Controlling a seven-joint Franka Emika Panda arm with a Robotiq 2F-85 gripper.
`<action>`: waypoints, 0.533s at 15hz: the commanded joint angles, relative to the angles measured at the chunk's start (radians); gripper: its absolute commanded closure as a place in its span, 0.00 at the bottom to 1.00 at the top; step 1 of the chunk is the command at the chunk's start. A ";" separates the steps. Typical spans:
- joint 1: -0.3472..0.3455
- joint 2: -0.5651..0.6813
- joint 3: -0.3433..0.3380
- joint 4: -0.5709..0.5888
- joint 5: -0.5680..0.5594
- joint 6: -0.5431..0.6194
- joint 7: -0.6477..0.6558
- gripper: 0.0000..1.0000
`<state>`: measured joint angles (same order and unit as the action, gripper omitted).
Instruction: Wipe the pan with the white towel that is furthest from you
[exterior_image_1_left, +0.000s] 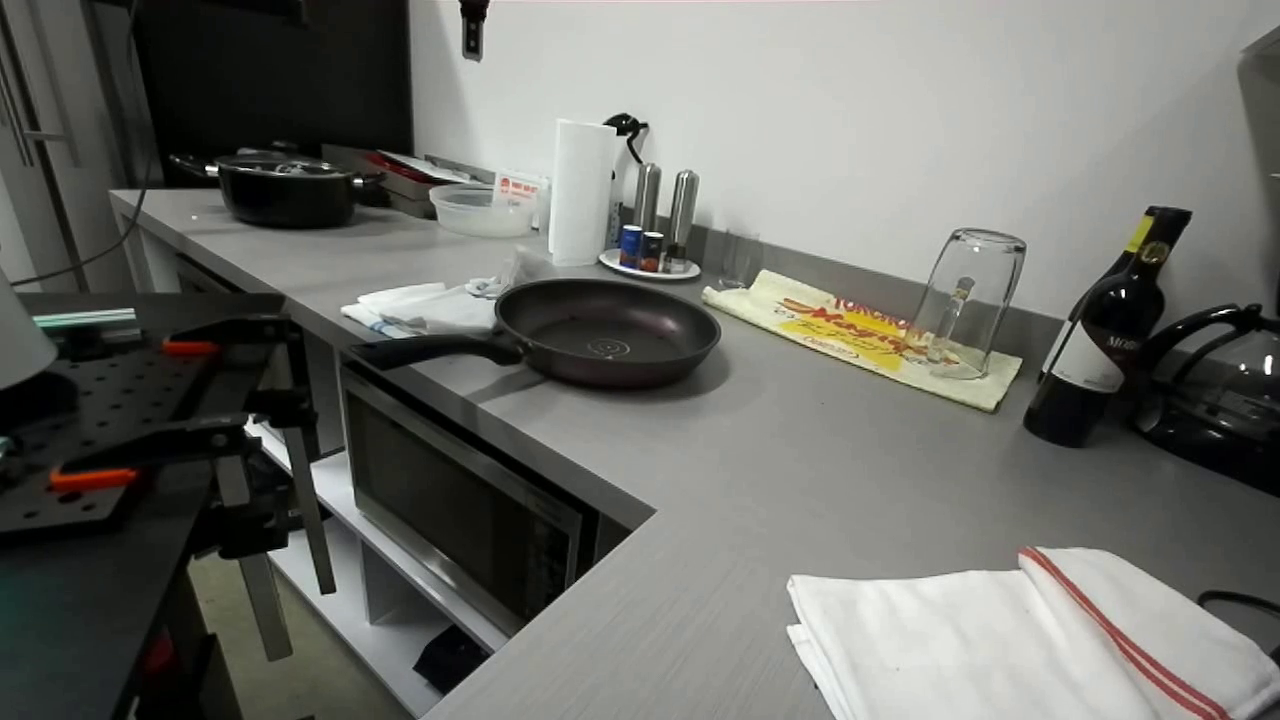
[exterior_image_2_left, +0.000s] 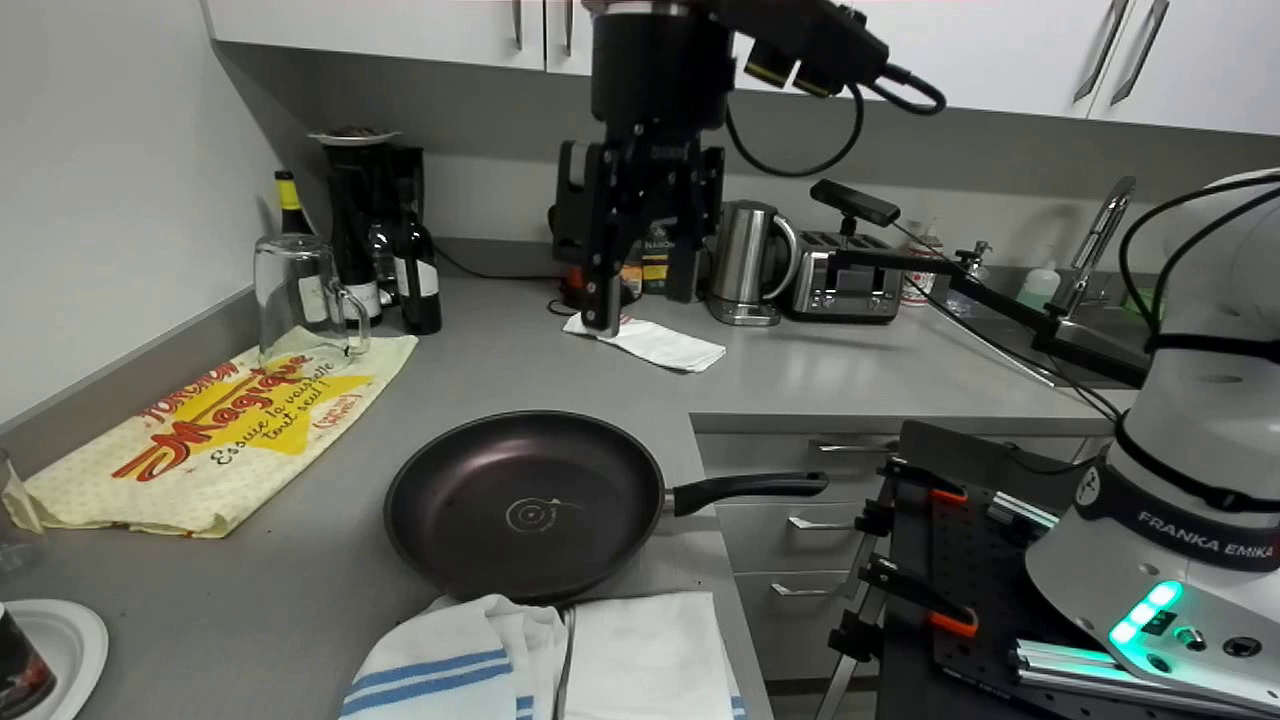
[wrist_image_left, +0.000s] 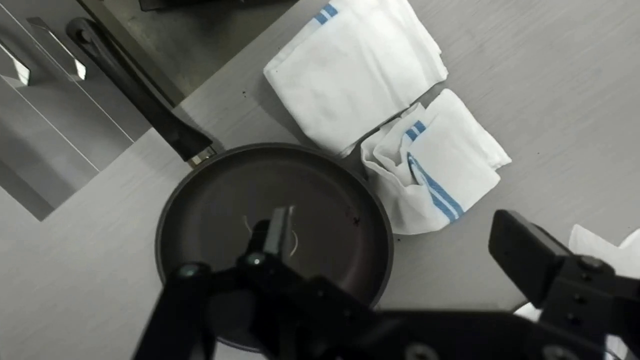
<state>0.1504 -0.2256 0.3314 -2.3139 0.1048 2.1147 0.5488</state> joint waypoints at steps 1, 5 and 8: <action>0.040 0.140 0.001 0.038 -0.020 0.110 -0.070 0.00; 0.079 0.326 -0.004 0.107 -0.100 0.200 -0.089 0.00; 0.122 0.467 -0.022 0.194 -0.140 0.235 -0.093 0.00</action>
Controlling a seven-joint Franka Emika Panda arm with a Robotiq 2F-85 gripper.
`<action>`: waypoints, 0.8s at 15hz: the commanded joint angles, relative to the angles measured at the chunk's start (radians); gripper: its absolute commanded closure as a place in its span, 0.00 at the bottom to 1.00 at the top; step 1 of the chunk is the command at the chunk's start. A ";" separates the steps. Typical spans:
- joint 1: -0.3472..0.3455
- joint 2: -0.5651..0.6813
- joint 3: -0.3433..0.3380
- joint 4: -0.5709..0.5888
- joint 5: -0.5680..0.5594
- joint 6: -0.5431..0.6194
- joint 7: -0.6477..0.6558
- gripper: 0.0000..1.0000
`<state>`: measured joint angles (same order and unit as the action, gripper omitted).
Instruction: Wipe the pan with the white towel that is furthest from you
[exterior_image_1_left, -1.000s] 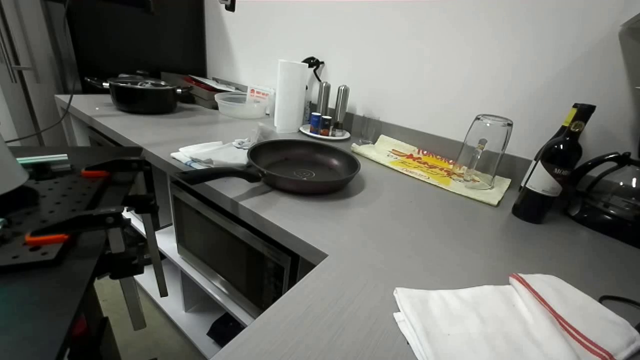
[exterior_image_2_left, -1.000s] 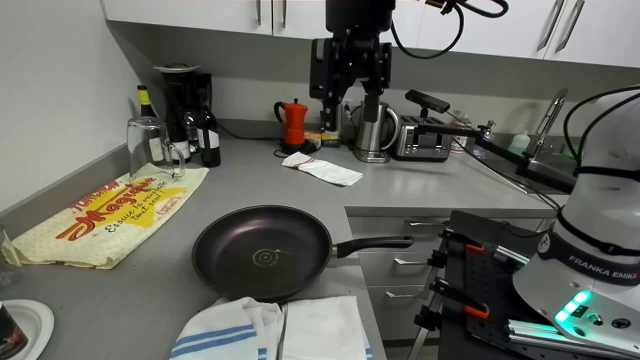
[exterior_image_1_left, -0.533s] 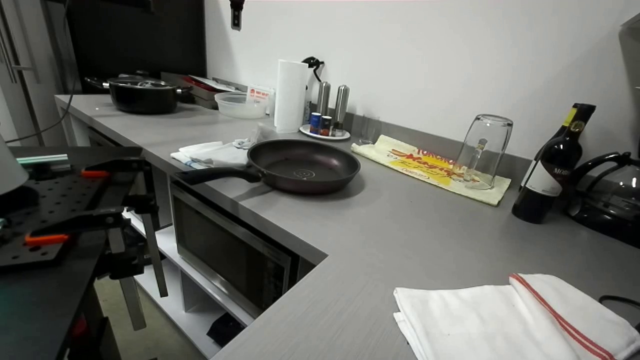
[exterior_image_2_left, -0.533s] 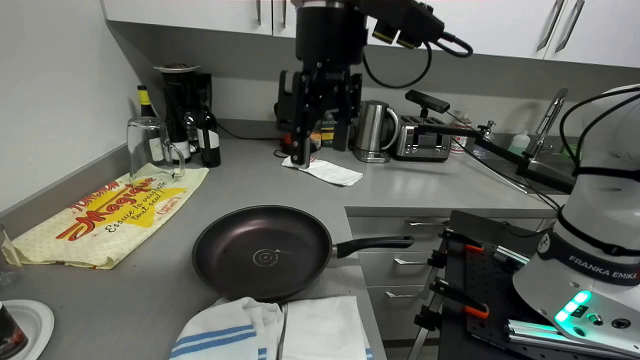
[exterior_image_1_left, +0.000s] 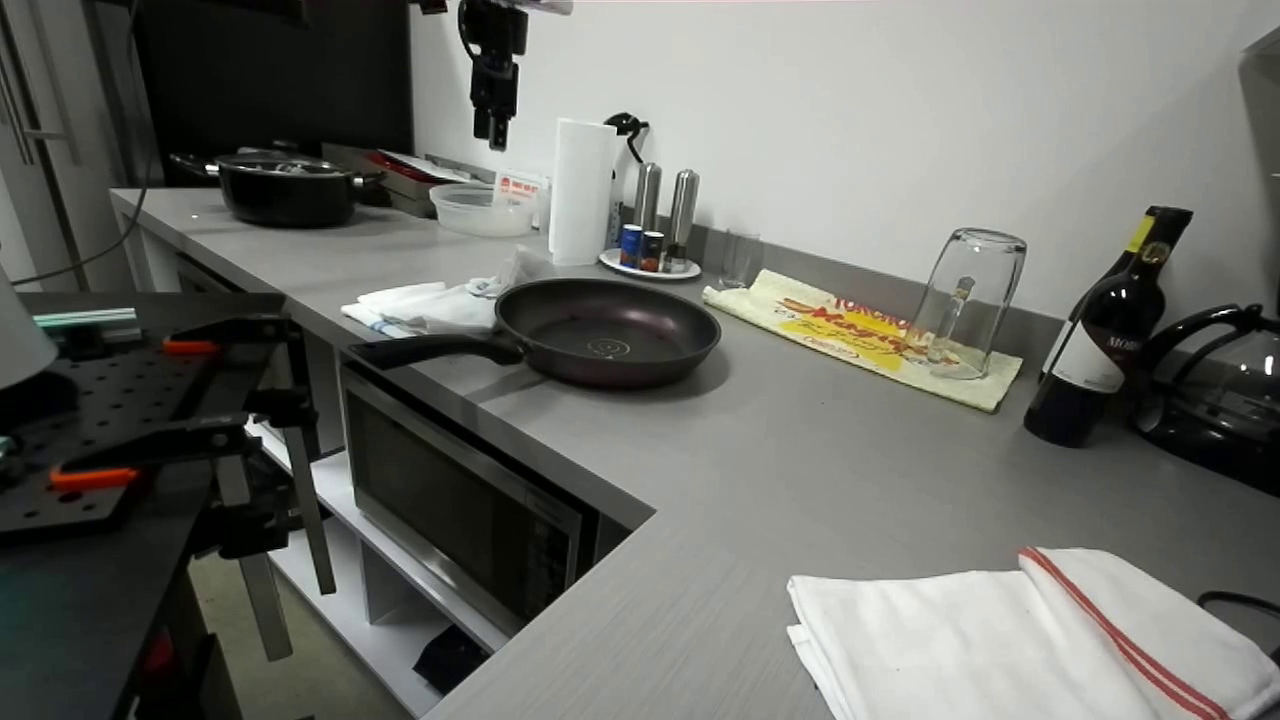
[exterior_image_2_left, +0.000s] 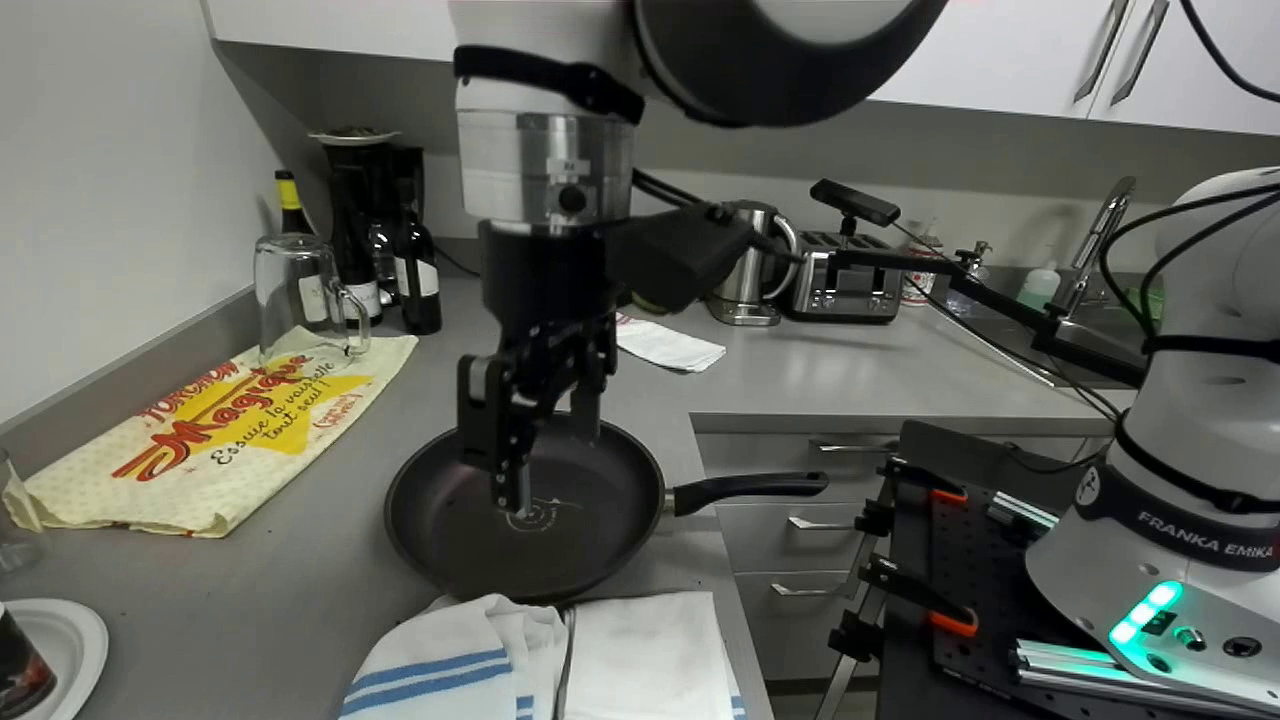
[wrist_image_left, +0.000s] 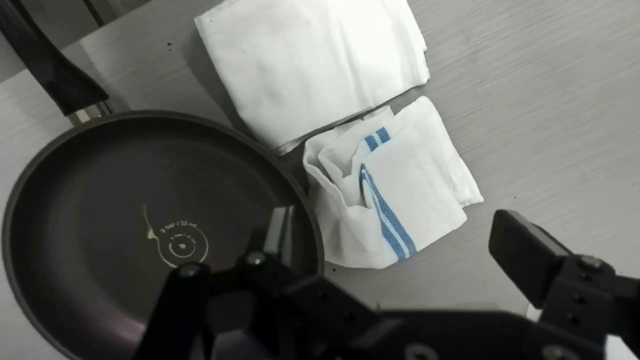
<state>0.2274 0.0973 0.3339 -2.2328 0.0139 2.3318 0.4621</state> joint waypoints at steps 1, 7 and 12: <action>0.061 0.183 -0.033 0.144 -0.066 0.019 -0.008 0.00; 0.148 0.367 -0.087 0.296 -0.093 -0.003 -0.034 0.00; 0.206 0.451 -0.138 0.357 -0.129 -0.017 -0.034 0.00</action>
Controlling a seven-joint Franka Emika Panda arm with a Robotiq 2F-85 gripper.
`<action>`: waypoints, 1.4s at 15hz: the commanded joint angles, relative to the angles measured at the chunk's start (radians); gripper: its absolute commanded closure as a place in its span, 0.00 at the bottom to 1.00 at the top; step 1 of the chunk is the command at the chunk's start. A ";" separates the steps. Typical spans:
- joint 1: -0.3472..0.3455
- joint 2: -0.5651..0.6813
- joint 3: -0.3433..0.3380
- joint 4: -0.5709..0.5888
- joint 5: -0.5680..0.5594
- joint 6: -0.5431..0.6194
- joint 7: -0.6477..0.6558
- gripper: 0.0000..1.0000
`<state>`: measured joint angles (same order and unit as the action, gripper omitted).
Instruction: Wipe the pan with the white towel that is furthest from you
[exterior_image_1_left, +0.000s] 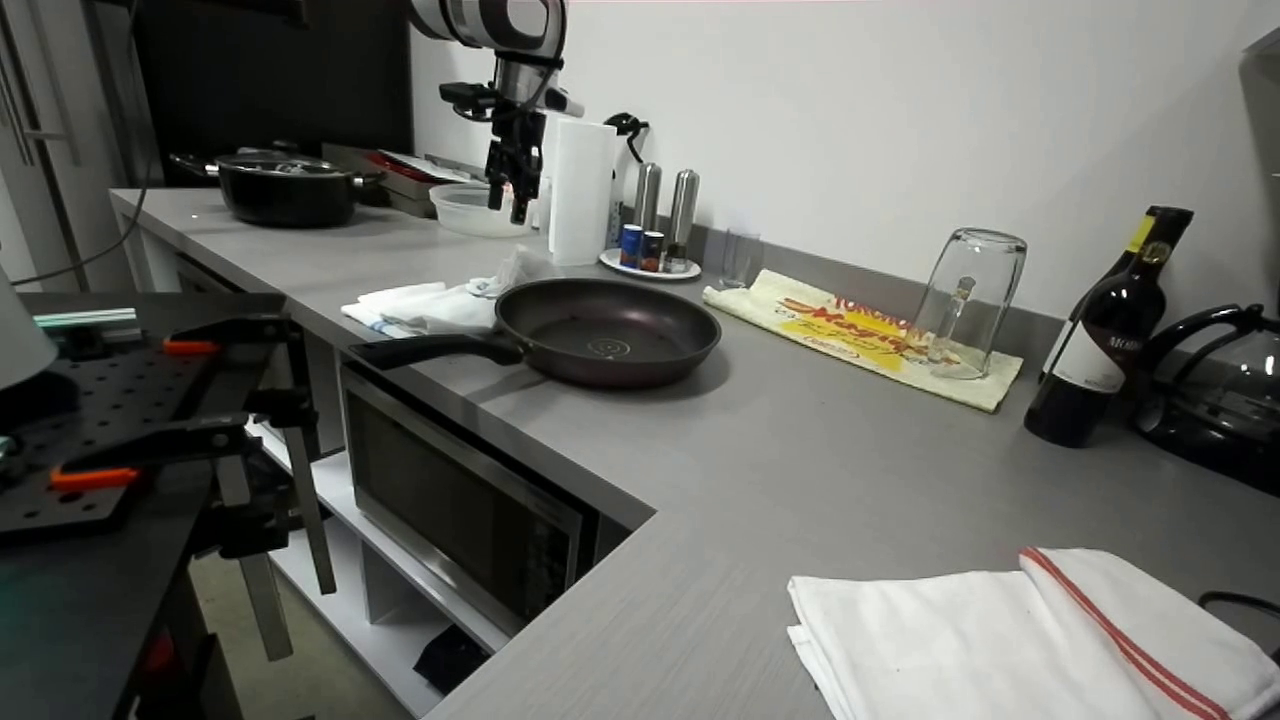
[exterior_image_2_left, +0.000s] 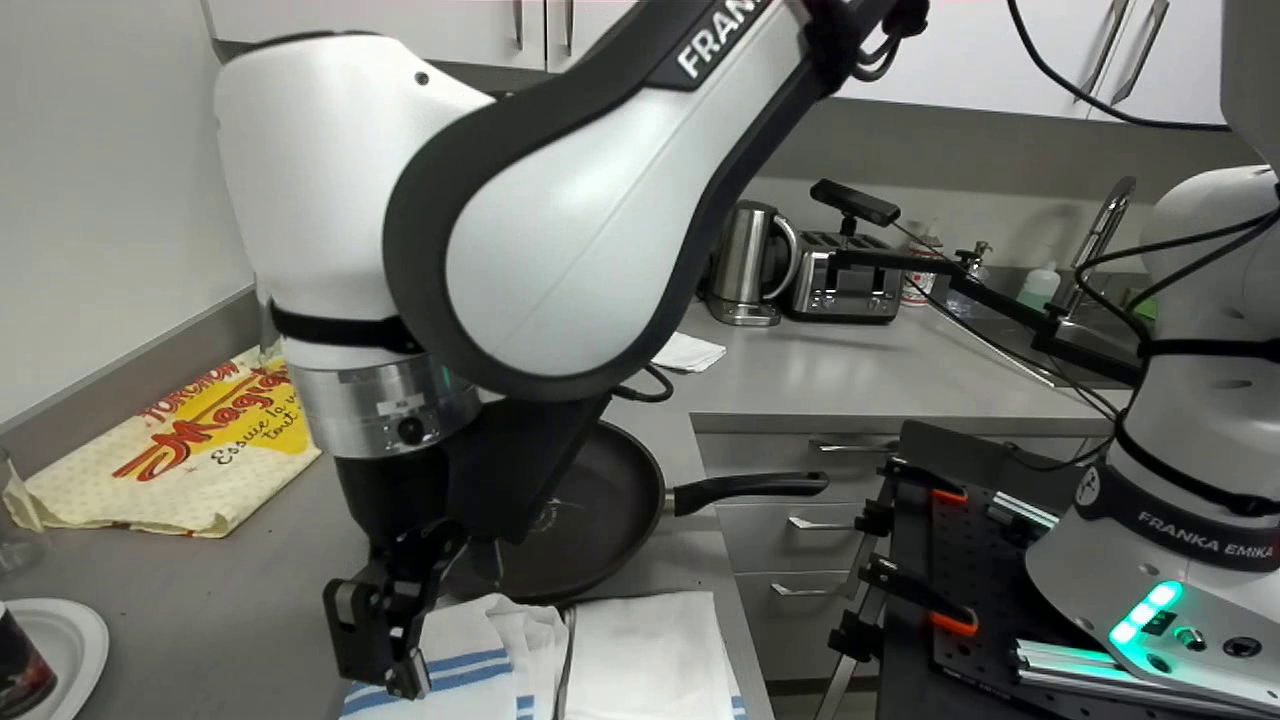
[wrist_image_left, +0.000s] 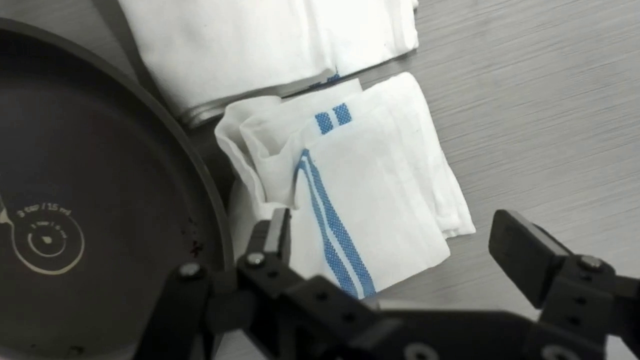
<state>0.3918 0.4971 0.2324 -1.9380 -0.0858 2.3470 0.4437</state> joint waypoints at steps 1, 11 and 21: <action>0.053 0.063 -0.047 0.070 -0.042 -0.034 -0.015 0.00; 0.102 0.095 -0.114 0.093 -0.150 -0.071 -0.008 0.00; 0.097 0.126 -0.096 0.094 -0.119 -0.044 -0.006 0.00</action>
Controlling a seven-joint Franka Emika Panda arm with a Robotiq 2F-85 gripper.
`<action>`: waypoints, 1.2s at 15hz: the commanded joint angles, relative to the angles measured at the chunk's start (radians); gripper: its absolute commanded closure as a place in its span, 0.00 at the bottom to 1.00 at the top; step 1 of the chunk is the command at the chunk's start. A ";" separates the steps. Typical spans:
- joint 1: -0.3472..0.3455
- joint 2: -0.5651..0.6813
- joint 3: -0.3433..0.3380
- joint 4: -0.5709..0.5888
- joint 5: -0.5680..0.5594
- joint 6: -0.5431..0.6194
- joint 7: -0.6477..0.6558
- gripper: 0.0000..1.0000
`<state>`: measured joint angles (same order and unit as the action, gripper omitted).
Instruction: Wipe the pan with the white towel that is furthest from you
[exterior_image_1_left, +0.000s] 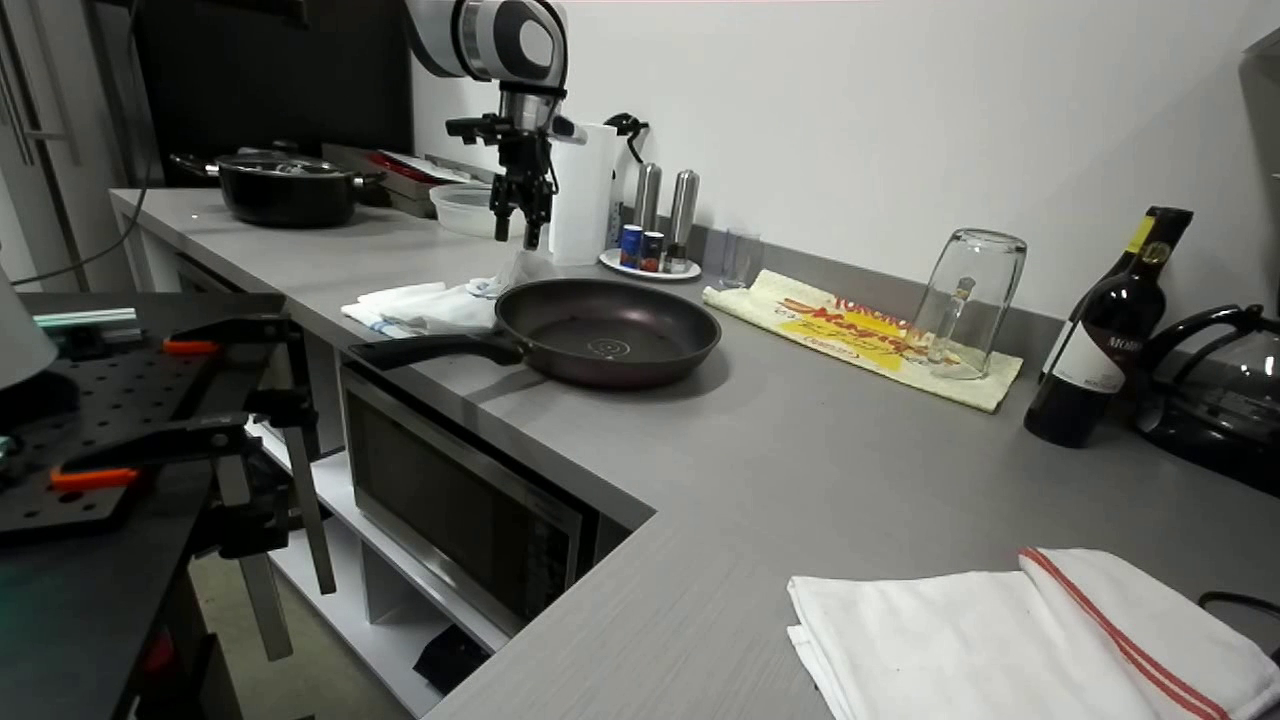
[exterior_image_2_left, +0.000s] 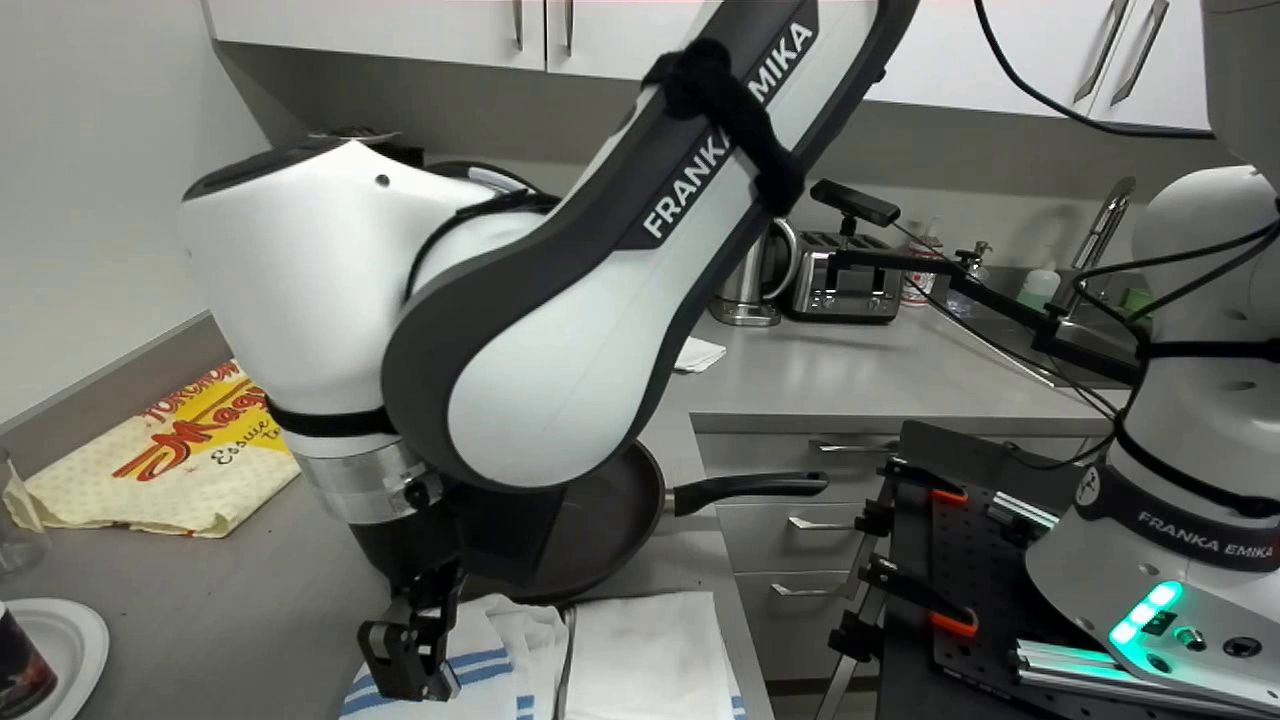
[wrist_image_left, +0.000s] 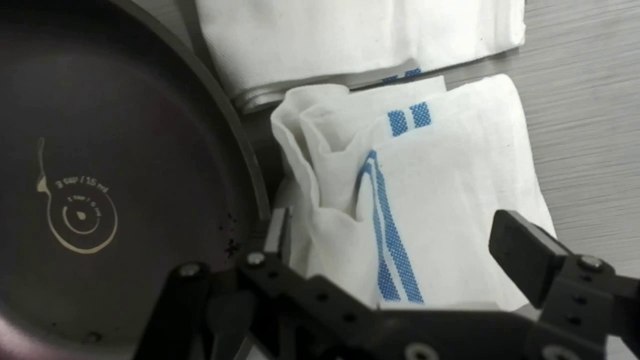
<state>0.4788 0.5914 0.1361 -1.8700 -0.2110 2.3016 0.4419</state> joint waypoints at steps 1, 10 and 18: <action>0.011 0.039 -0.001 0.026 0.005 0.005 -0.003 0.00; 0.010 0.098 0.003 0.055 0.034 0.027 -0.005 0.00; 0.009 0.138 0.011 0.079 0.086 0.033 0.003 0.00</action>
<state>0.4820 0.6962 0.1465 -1.8198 -0.1567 2.3262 0.4432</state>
